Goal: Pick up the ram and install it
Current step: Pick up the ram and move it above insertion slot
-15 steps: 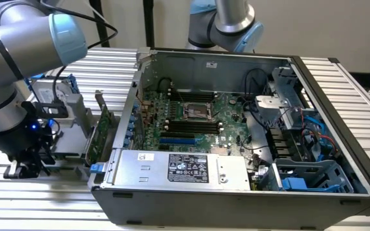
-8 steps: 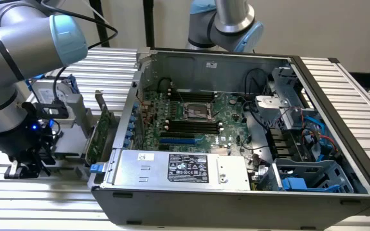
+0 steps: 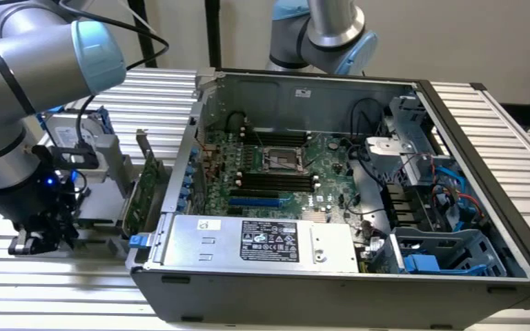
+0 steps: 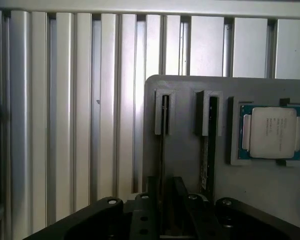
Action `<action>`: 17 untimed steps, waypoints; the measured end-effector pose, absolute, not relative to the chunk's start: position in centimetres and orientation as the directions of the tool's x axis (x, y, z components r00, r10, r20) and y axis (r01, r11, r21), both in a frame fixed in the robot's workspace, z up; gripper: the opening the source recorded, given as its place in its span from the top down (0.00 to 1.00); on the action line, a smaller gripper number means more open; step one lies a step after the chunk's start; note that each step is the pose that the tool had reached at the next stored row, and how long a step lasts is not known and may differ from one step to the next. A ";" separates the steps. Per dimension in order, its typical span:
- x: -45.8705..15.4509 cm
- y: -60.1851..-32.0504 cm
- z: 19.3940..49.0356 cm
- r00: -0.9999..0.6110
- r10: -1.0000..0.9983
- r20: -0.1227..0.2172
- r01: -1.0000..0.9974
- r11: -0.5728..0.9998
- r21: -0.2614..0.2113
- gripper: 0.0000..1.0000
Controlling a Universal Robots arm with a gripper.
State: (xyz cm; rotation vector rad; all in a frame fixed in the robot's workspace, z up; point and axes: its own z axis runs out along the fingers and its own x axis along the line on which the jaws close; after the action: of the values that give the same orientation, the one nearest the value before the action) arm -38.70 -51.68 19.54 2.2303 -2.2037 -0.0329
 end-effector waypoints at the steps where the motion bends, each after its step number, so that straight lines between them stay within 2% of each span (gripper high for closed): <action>1: -38.7 -51.7 19.6 0.012 -1.000 -0.011 -1.000 -0.012 0.019 1.00; 17: -38.7 -51.7 19.6 0.012 -1.000 -0.011 -1.000 -0.012 0.019 1.00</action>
State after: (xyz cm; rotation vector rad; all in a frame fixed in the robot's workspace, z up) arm -38.70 -51.68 19.55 2.2302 -2.2037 -0.0329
